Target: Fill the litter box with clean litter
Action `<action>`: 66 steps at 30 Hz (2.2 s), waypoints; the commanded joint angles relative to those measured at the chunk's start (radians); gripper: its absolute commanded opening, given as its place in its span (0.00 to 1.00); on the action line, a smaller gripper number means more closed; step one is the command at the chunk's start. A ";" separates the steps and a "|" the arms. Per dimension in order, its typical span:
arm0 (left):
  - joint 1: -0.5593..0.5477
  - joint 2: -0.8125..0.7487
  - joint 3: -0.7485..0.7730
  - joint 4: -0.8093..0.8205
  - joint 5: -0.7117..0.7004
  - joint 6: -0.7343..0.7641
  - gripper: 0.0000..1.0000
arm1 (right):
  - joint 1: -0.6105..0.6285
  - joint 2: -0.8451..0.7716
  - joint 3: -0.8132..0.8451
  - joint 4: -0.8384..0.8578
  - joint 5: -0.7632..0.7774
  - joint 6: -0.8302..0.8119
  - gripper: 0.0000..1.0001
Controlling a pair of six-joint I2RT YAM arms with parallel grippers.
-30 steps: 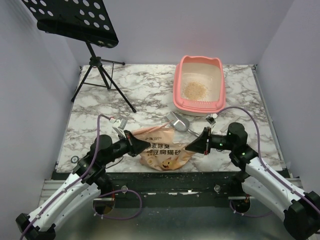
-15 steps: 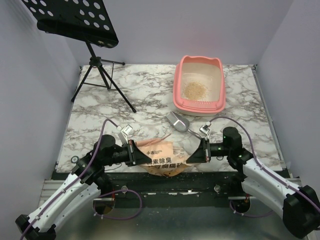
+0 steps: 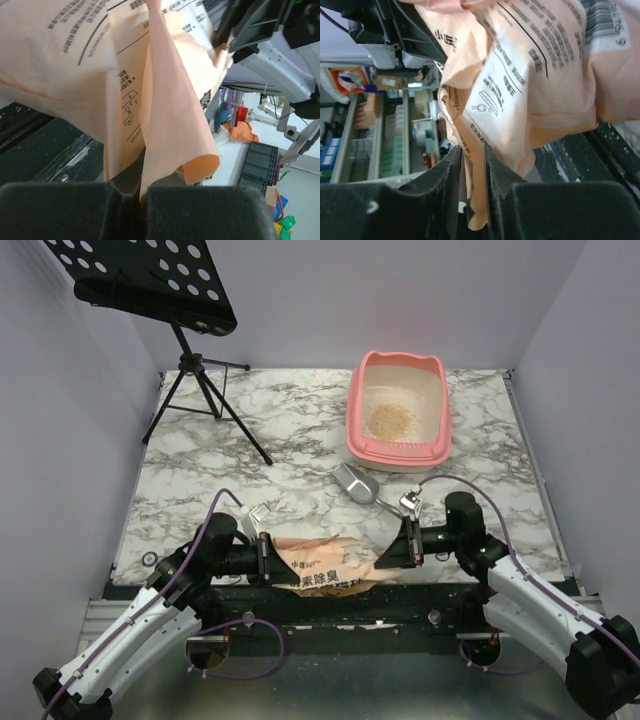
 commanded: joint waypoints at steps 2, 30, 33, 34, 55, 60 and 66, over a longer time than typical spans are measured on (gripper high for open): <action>0.001 0.018 -0.007 -0.142 0.012 0.032 0.00 | -0.004 -0.007 0.241 -0.356 0.188 -0.363 0.40; 0.006 0.115 0.092 -0.120 -0.148 -0.005 0.00 | 0.614 0.269 0.697 -0.645 0.597 -1.151 0.50; 0.006 0.113 0.097 -0.126 -0.149 -0.004 0.00 | 0.658 0.281 0.683 -0.631 0.666 -1.184 0.50; 0.006 0.115 0.100 -0.129 -0.151 -0.004 0.00 | 0.678 0.285 0.683 -0.631 0.693 -1.194 0.50; 0.007 0.130 0.108 -0.112 -0.137 0.015 0.00 | 0.806 0.351 0.625 -0.628 0.908 -1.234 0.52; 0.006 0.146 0.125 -0.114 -0.129 0.027 0.00 | 0.806 0.365 0.593 -0.616 0.970 -1.229 0.53; 0.009 0.155 0.140 -0.097 -0.125 0.029 0.00 | 0.807 0.390 0.582 -0.622 0.999 -1.231 0.40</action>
